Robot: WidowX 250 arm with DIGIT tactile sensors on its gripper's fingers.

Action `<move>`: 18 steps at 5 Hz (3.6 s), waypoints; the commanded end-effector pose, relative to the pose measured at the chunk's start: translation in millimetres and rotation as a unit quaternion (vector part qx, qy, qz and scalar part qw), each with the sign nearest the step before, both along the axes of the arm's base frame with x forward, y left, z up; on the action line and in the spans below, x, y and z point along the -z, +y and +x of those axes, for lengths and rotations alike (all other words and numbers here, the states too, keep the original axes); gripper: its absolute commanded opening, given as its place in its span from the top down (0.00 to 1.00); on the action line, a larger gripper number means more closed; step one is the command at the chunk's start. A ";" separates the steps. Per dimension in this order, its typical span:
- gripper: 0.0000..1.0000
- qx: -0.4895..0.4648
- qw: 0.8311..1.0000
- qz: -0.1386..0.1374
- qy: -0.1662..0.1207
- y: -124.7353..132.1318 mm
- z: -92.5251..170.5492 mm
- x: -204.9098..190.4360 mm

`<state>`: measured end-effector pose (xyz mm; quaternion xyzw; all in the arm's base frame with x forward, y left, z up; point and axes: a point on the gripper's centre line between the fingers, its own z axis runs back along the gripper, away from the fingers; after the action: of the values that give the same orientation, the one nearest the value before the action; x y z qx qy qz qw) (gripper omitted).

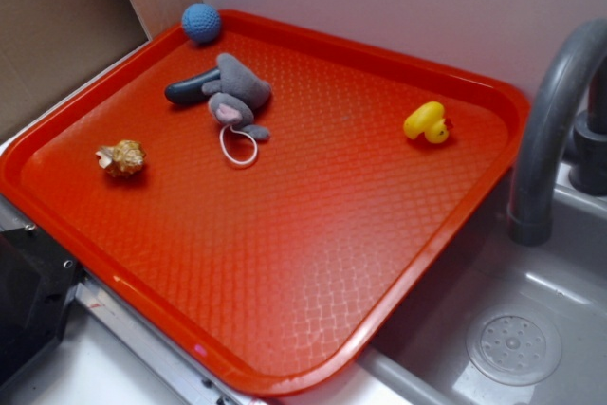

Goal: Grab the yellow duck.

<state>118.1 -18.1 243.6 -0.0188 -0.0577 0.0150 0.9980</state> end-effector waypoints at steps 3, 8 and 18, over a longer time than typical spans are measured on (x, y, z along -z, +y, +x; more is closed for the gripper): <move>0.00 -0.002 0.993 -0.036 -0.111 -37.5 43.8 35.3; 0.00 0.092 0.980 -0.065 -0.165 -150.6 205.0 153.5; 1.00 -0.052 0.998 0.029 -0.034 -44.2 114.6 45.2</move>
<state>232.6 -57.9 186.4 0.0197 -0.0692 0.0619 0.9955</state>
